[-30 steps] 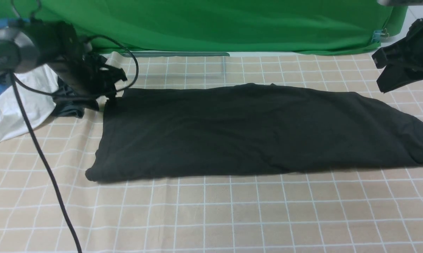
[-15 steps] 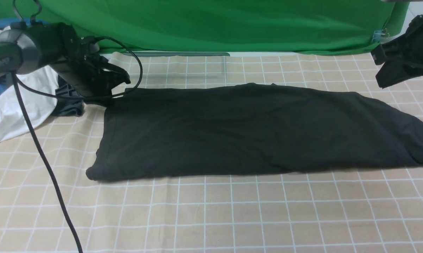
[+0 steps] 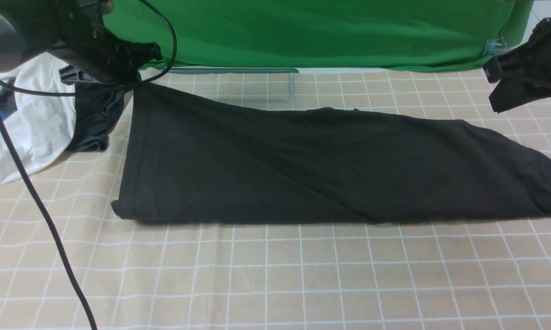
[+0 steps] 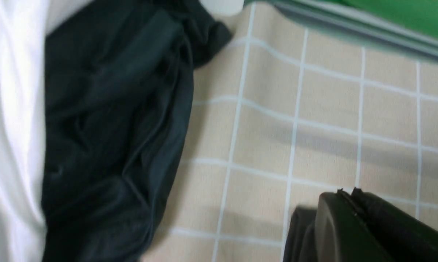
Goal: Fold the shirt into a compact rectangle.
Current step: 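Pull the folded dark garment lengthwise by its ends to straighten it flat on the table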
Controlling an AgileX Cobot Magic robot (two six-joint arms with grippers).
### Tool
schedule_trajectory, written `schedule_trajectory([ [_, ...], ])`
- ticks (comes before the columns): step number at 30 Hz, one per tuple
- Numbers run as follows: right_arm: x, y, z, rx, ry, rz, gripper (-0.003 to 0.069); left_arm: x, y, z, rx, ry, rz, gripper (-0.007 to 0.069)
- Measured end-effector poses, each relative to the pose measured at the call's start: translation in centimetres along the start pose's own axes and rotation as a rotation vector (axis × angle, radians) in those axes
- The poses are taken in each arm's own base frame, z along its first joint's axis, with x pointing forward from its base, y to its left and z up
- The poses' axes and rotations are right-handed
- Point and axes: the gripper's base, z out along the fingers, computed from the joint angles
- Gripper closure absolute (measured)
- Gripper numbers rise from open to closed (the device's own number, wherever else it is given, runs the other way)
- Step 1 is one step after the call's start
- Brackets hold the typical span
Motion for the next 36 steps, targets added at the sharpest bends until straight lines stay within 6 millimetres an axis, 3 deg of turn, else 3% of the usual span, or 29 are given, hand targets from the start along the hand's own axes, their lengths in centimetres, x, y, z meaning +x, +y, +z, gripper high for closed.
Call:
schedule_trajectory([
  [7, 0.0, 0.0, 0.0, 0.001, -0.005, 0.005, 0.0613, 0.7, 0.5, 3.1, -0.016, -0.042, 0.04, 0.0611],
  [13, 0.0, -0.8, -0.1, 0.065, 0.001, 0.077, 0.0583, 1.5, 0.7, 3.3, -0.03, 0.027, 0.005, 0.0603],
  [20, 0.4, -6.0, -0.7, 0.207, -0.013, 0.282, 0.0481, 0.5, -1.2, -1.5, 0.059, 0.122, -0.08, 0.0573],
  [21, 0.5, -7.4, -0.5, 0.227, -0.022, 0.327, 0.0431, 0.6, -2.1, -2.6, 0.099, 0.152, -0.077, 0.0573],
  [24, 0.5, -9.8, 1.3, 0.258, -0.008, 0.372, 0.027, 1.8, -5.4, -3.9, 0.182, 0.253, -0.006, 0.0573],
  [26, 0.5, -10.3, 2.2, 0.261, 0.004, 0.37, 0.022, 2.7, -6.6, -3.9, 0.198, 0.288, 0.023, 0.0573],
  [27, 0.5, -11.0, 3.8, 0.261, 0.029, 0.365, 0.0179, 4.0, -8.0, -3.7, 0.21, 0.335, 0.057, 0.0573],
  [30, 0.6, -12.1, 7.2, 0.259, 0.066, 0.366, 0.0148, 6.9, -10.3, -3.3, 0.209, 0.419, 0.128, 0.0573],
  [36, 1.3, -13.8, 11.9, 0.261, 0.111, 0.38, 0.0139, 10.5, -12.1, -2.8, 0.199, 0.492, 0.204, 0.0573],
])
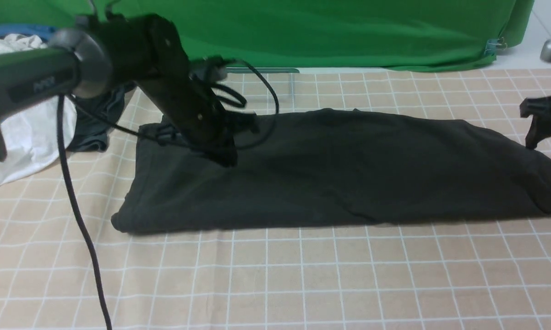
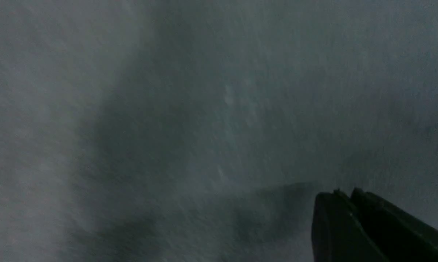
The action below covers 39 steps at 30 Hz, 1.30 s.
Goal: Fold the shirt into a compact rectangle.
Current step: 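Pull the folded dark garment lengthwise by its ends to straighten it flat on the table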
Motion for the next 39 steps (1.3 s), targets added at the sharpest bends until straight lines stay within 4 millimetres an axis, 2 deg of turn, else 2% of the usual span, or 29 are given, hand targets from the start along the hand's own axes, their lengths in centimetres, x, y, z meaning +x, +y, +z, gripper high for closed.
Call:
schedule_trajectory([
  [5, -0.2, -0.8, 2.2, 0.008, -0.001, 0.012, 0.014, 1.0, -0.3, 0.9, -0.005, 0.034, 0.01, 0.0573],
  [8, -0.3, -0.9, 2.7, 0.009, -0.011, 0.011, 0.0173, 1.0, -0.3, 0.9, -0.005, 0.033, 0.01, 0.0573],
  [12, -0.4, -0.9, 3.6, 0.008, -0.018, 0.001, 0.0452, 1.0, -0.3, 0.9, -0.005, 0.028, 0.01, 0.0573],
  [14, -0.3, -0.9, 3.8, 0.008, -0.014, -0.001, 0.0561, 0.9, -0.3, 0.9, -0.005, 0.027, 0.01, 0.0573],
  [17, -0.5, -0.9, 3.7, 0.007, -0.021, -0.009, 0.0621, 0.9, -0.3, 0.9, -0.005, 0.027, 0.01, 0.0573],
  [22, -1.6, -1.0, 2.5, 0.008, -0.051, -0.027, 0.0623, 0.9, -0.3, 0.9, -0.005, 0.027, 0.01, 0.0573],
  [24, -2.2, -1.3, 1.3, 0.011, -0.057, -0.021, 0.0623, 1.0, -0.3, 0.9, -0.005, 0.028, 0.01, 0.0573],
  [28, -2.4, -1.5, 0.5, 0.014, -0.032, -0.017, 0.0601, 1.0, -0.3, 0.9, -0.005, 0.029, 0.01, 0.0573],
  [31, -2.0, -1.6, 1.0, 0.016, 0.01, -0.014, 0.0442, 1.0, -0.3, 0.9, -0.005, 0.029, 0.01, 0.0573],
  [32, -1.9, -1.6, 1.5, 0.016, 0.025, -0.014, 0.0346, 1.0, -0.3, 0.9, -0.005, 0.029, 0.01, 0.0573],
  [34, -1.7, -1.7, 2.5, 0.018, 0.053, -0.014, 0.0242, 1.0, -0.3, 0.9, -0.005, 0.029, 0.01, 0.0573],
  [35, -1.5, -1.7, 3.0, 0.018, 0.068, -0.013, 0.0216, 1.0, -0.3, 0.9, -0.005, 0.028, 0.01, 0.0573],
  [37, -1.3, -1.7, 3.8, 0.02, 0.094, -0.013, 0.0209, 1.0, -0.3, 0.9, -0.005, 0.028, 0.01, 0.0573],
  [39, -1.2, -1.8, 4.3, 0.021, 0.107, -0.014, 0.0237, 1.0, -0.3, 0.9, -0.004, 0.028, 0.01, 0.0573],
])
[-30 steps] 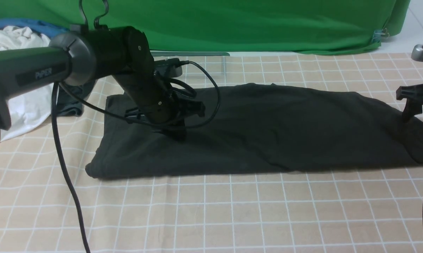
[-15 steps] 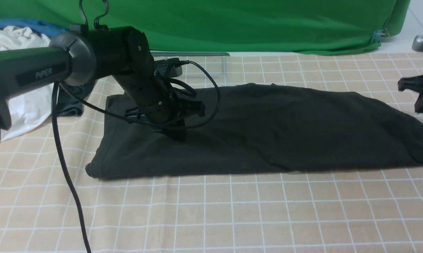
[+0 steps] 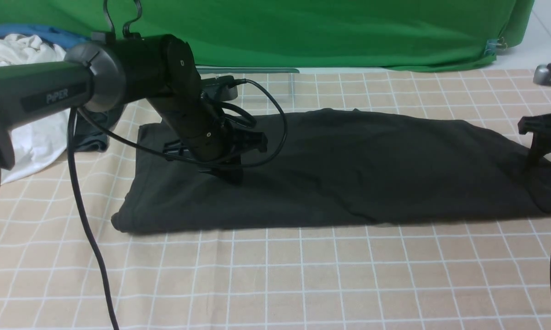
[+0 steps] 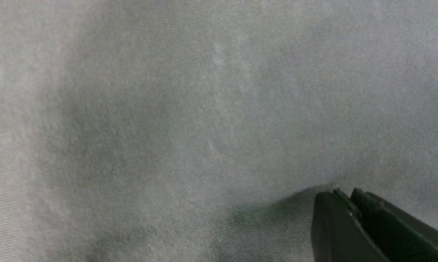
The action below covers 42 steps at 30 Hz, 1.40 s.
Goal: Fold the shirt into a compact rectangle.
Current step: 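Pull the folded dark garment lengthwise by its ends to straighten it flat on the table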
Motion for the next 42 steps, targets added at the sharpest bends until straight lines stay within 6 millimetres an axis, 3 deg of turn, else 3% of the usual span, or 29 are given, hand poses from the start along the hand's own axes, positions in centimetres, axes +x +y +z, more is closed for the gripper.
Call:
schedule_trajectory([
  [1, 0.0, 0.0, 0.2, -0.001, 0.004, -0.002, 0.0267, 0.0, 0.0, 0.0, 0.001, 0.0, -0.001, 0.0573],
  [4, 0.0, 0.1, 0.4, -0.009, 0.007, -0.024, 0.0503, 0.0, 0.0, 0.0, 0.002, -0.001, -0.002, 0.0573],
  [6, 0.0, 0.1, 0.4, -0.009, 0.005, -0.036, 0.0566, 0.0, 0.0, 0.0, 0.002, -0.002, -0.002, 0.0573],
  [14, -0.5, -0.7, -1.6, 0.022, -0.044, -0.054, 0.0569, 0.0, 0.0, 0.0, 0.003, -0.002, -0.002, 0.0573],
  [20, -0.5, -1.8, -1.7, 0.029, -0.04, -0.029, 0.0562, 0.0, 0.0, 0.0, 0.0, -0.002, -0.001, 0.0573],
  [24, -0.5, -2.0, -1.7, 0.035, -0.04, -0.025, 0.0475, 0.0, 0.0, 0.0, -0.004, -0.002, 0.003, 0.0573],
  [26, -0.5, -2.2, -1.9, 0.046, -0.029, -0.006, 0.0372, 0.0, 0.1, 0.0, -0.012, -0.003, 0.01, 0.0573],
  [27, -0.5, -2.3, -1.9, 0.048, -0.025, -0.007, 0.0361, 0.0, 0.1, 0.0, -0.014, -0.003, 0.012, 0.0573],
  [28, -0.5, -2.4, -2.2, 0.056, -0.005, 0.018, 0.0259, 0.0, 0.2, 0.0, -0.022, -0.002, 0.017, 0.0573],
  [30, -0.4, -2.4, -2.6, 0.064, 0.029, 0.042, 0.0125, 0.0, 0.3, -0.2, -0.037, -0.008, 0.016, 0.0573],
  [32, -0.2, -2.4, -2.8, 0.066, 0.055, 0.047, 0.0028, -0.1, 0.2, -0.8, -0.045, -0.021, 0.013, 0.0573],
  [36, 0.2, -2.4, -2.4, 0.067, 0.116, 0.05, -0.0023, -0.2, -0.1, -2.8, -0.041, -0.067, 0.009, 0.0573],
  [42, 0.7, -2.4, 0.3, 0.055, 0.199, 0.059, -0.0031, 0.3, -0.8, -6.9, -0.028, -0.121, 0.002, 0.0573],
])
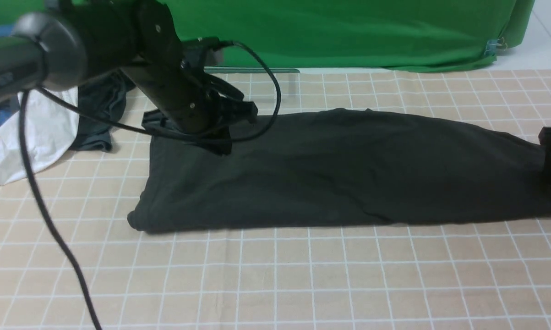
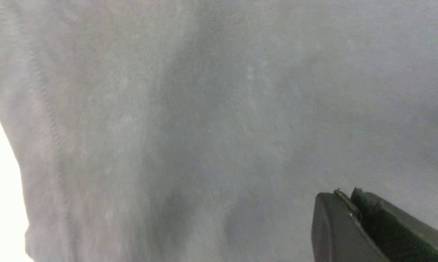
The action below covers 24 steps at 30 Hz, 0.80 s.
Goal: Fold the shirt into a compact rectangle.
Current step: 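Pull the folded dark garment lengthwise by its ends to straighten it flat on the table, then fold the right end of the dark garment over onto its left end with the right gripper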
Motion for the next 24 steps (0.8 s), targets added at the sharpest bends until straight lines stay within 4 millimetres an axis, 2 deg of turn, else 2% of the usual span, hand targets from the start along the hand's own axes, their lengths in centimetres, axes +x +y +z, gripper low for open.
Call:
schedule_trajectory([
  [4, -0.1, 0.1, 0.7, -0.02, 0.018, -0.002, -0.0024, 1.2, 0.1, -1.6, -0.002, -0.012, -0.022, 0.0573],
  [6, -0.2, 0.2, 0.9, -0.04, 0.026, -0.015, 0.0027, 2.3, 0.3, -2.5, -0.003, -0.015, -0.04, 0.0573],
  [9, -0.2, 0.3, 1.0, -0.062, 0.035, -0.025, 0.0171, 3.7, 0.4, -3.8, -0.002, -0.032, -0.052, 0.0573],
  [11, -0.3, 0.5, 1.0, -0.074, 0.034, -0.037, 0.0347, 4.8, 0.6, -4.8, 0.001, -0.044, -0.056, 0.0573],
  [12, -0.3, 0.5, 1.0, -0.077, 0.034, -0.041, 0.0391, 4.9, 0.6, -4.7, 0.0, -0.04, -0.056, 0.0573],
  [13, -0.3, 0.7, 1.0, -0.093, 0.033, -0.042, 0.0512, 5.5, 0.6, -5.6, 0.003, -0.052, -0.057, 0.0573],
  [14, -0.3, 0.7, 0.8, -0.094, 0.025, -0.047, 0.0554, 6.0, 0.7, -6.0, 0.004, -0.054, -0.061, 0.0573],
  [18, -0.1, 0.6, -0.8, -0.088, 0.005, -0.052, 0.0556, 7.1, 0.8, -7.8, 0.008, -0.098, -0.058, 0.0573],
  [20, 0.0, 0.6, -2.5, -0.089, -0.023, -0.049, 0.0556, 7.6, 0.8, -8.7, 0.014, -0.119, -0.063, 0.0573],
  [24, 0.4, 1.2, -7.5, -0.108, -0.126, -0.061, 0.0556, 8.2, 0.7, -10.5, 0.023, -0.157, -0.059, 0.0573],
])
